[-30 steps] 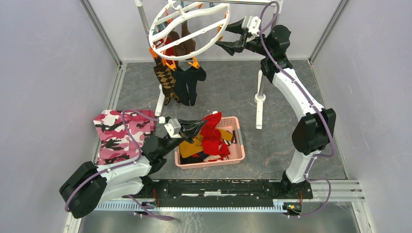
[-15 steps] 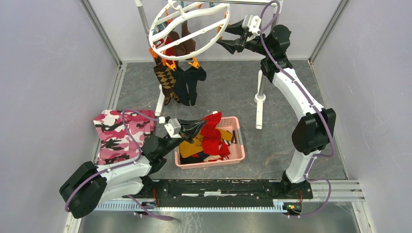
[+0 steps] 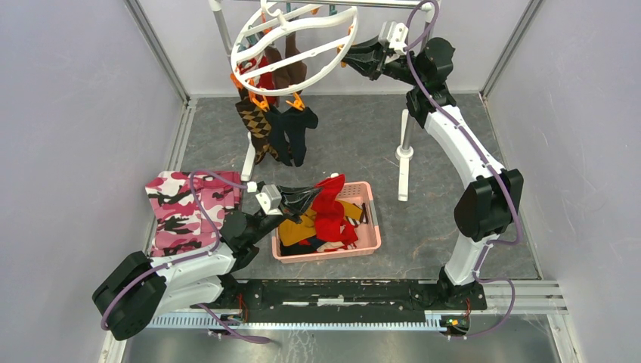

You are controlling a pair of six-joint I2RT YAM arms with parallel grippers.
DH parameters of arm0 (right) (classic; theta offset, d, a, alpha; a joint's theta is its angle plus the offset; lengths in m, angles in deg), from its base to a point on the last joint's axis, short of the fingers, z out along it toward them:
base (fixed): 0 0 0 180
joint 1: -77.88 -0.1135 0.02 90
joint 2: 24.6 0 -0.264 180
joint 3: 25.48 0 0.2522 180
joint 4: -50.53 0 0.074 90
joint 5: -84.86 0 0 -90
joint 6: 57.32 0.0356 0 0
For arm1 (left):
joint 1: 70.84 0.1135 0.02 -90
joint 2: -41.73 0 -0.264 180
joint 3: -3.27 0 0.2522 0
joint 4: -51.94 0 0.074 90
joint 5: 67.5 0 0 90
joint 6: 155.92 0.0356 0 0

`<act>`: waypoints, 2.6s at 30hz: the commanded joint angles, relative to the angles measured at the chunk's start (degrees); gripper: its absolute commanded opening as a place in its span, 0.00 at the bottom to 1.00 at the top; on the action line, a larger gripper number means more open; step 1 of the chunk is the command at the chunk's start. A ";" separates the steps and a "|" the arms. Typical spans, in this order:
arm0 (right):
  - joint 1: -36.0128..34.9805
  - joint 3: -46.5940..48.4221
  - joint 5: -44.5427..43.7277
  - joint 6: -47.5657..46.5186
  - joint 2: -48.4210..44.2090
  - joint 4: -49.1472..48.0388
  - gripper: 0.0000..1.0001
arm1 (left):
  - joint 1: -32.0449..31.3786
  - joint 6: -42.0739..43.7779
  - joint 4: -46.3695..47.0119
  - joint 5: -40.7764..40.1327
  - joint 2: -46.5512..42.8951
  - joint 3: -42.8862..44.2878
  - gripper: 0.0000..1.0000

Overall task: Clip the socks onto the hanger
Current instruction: Open the clamp at the hanger.

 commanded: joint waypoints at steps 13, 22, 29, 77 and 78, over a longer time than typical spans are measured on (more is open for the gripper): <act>-0.30 -0.92 1.86 6.90 -3.32 -3.04 0.00 | 0.22 1.72 2.85 -6.03 4.63 10.71 0.02; -0.22 -2.94 2.74 8.20 -4.84 -2.10 0.00 | 1.31 5.48 3.72 -15.75 18.04 24.28 0.02; -0.32 -3.55 2.81 7.97 -5.37 -1.21 0.00 | 2.48 13.98 7.64 -17.34 29.45 32.83 0.02; -0.36 -5.27 3.97 8.48 -6.05 -0.33 0.00 | 4.60 6.53 0.20 -24.33 36.95 49.93 0.02; -0.37 -5.15 3.97 8.44 -6.07 -0.25 0.00 | 4.60 6.31 0.20 -24.27 36.81 49.89 0.02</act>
